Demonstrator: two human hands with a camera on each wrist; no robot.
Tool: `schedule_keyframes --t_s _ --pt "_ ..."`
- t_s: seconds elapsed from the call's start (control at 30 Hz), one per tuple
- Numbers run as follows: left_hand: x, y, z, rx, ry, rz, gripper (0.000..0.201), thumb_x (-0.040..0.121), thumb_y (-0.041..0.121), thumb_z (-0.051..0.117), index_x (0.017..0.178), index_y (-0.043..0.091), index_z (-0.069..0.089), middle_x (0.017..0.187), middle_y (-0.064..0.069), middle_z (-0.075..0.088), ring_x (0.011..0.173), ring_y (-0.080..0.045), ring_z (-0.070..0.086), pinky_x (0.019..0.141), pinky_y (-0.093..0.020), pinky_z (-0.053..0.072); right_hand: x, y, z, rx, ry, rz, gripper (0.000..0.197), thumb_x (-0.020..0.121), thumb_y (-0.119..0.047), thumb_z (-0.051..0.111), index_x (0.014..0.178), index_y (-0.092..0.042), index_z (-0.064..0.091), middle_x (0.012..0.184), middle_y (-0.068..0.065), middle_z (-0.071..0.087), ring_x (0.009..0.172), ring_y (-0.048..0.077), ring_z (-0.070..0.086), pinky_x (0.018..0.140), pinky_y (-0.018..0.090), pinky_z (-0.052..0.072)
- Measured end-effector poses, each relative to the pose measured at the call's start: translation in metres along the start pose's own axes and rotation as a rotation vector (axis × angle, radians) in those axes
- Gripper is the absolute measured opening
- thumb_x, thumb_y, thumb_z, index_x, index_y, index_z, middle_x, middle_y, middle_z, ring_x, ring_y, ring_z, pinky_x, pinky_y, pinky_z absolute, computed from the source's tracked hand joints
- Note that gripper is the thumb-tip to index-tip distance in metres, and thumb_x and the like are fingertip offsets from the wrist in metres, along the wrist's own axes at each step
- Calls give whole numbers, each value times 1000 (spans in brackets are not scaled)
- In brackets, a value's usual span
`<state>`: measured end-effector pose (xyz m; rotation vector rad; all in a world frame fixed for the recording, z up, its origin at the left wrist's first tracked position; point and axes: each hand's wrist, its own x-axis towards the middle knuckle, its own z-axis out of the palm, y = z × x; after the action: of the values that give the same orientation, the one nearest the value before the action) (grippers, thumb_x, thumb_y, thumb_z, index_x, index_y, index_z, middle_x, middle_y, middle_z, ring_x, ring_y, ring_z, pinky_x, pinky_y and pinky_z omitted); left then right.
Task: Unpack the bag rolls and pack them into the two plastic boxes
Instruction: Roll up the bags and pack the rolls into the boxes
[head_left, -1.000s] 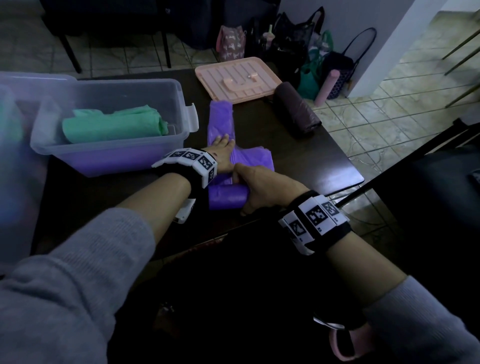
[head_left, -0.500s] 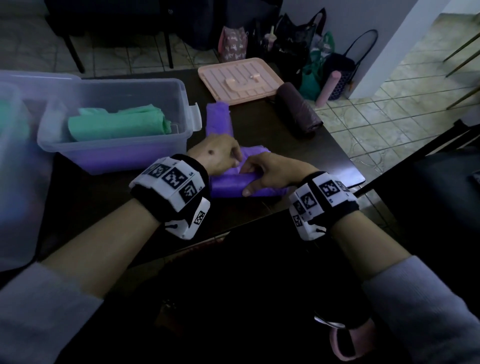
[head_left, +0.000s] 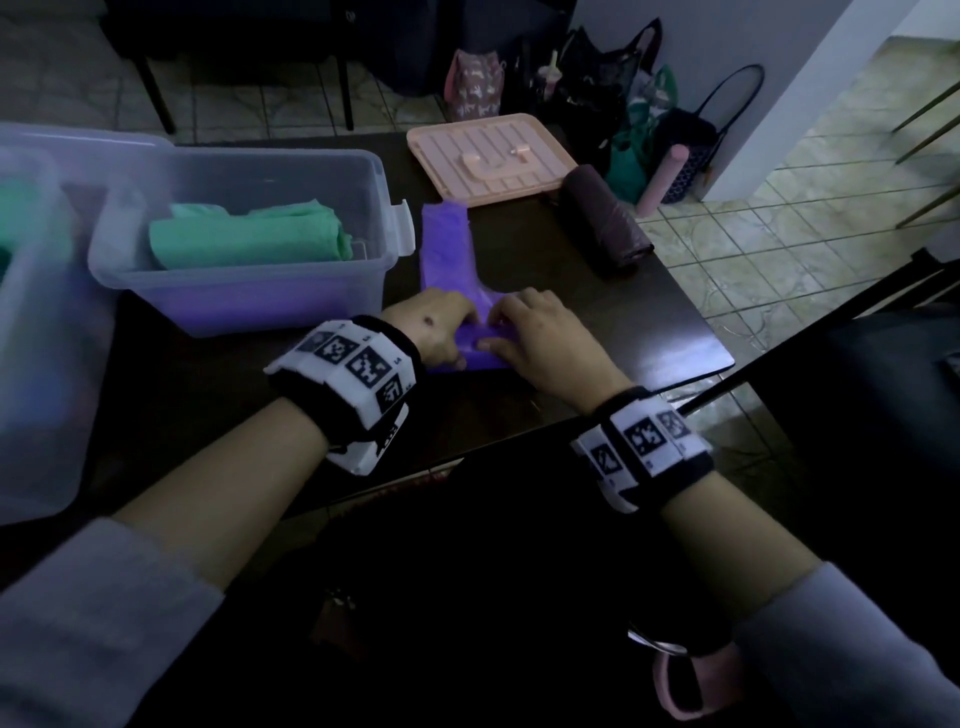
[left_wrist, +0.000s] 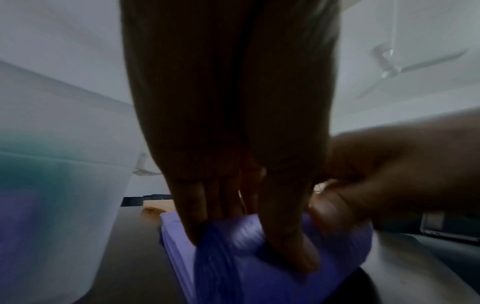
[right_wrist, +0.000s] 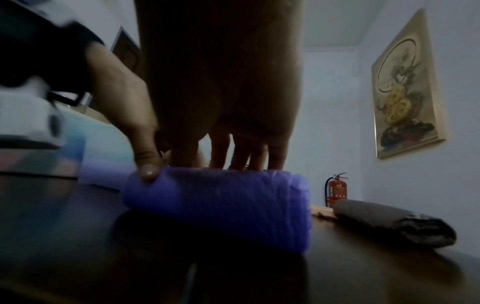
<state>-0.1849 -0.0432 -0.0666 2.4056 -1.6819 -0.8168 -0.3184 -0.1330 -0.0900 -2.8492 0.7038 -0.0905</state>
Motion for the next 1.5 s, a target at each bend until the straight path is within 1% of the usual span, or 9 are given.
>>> schedule_keyframes --t_s 0.13,0.23,0.47,0.73,0.93,1.1,1.2,1.33,1.5 --pt "8 -1 -8 13 -125 1 42 86 17 61 127 15 55 124 -9 59 112 -24 55 93 -27 43 -11 -9 12 -154 -129 -25 74 82 -34 67 142 -11 32 137 13 40 126 31 38 104 37 26" --pt "11 -3 -11 14 -180 -11 38 88 18 55 125 9 56 123 -12 60 111 -28 57 99 -35 45 -5 -11 8 -224 -180 -19 75 84 -29 64 145 -9 25 142 13 36 130 31 34 109 38 22" --pt "8 -7 -9 -28 152 -31 40 87 16 63 126 14 56 130 -8 55 119 -23 52 102 -33 40 15 -17 -1 -211 -349 86 66 81 -19 61 137 -6 29 137 15 35 128 33 33 107 42 26" --pt "2 -6 0 31 78 -16 61 65 18 83 121 15 58 122 -9 59 112 -25 55 96 -38 45 17 -23 -3 -79 -404 182 66 80 -33 64 134 -9 34 133 13 35 127 31 33 104 43 29" --pt "4 -13 -7 8 -42 -20 65 64 23 84 124 16 59 122 -8 60 110 -23 57 93 -32 47 -9 -38 3 -109 -111 40 69 74 -36 74 127 -9 38 126 10 39 117 27 38 92 37 37" --pt "4 -17 -13 -34 -136 -12 61 71 24 80 126 13 58 123 -5 61 110 -19 57 88 -23 41 -15 -40 6 96 -82 59 56 75 -24 75 121 -5 48 122 12 49 112 28 45 90 35 39" --pt "3 -20 -14 -102 -65 -6 67 69 22 81 130 13 54 125 -3 58 115 -18 55 94 -24 40 -7 -36 3 164 -125 89 57 76 -23 75 126 -7 51 124 14 52 116 28 48 96 31 36" --pt "-4 -21 -10 -73 184 67 47 67 22 82 111 15 66 104 -1 56 103 -20 57 85 -28 43 9 -29 -5 168 -237 95 54 83 -28 69 130 -9 51 128 15 51 118 28 49 94 24 33" --pt "-9 -21 -2 -57 194 69 59 64 17 83 119 15 62 121 -4 61 113 -19 55 93 -27 41 21 -21 -13 147 -382 148 53 90 -37 56 137 -15 46 135 16 38 128 29 35 106 30 28"
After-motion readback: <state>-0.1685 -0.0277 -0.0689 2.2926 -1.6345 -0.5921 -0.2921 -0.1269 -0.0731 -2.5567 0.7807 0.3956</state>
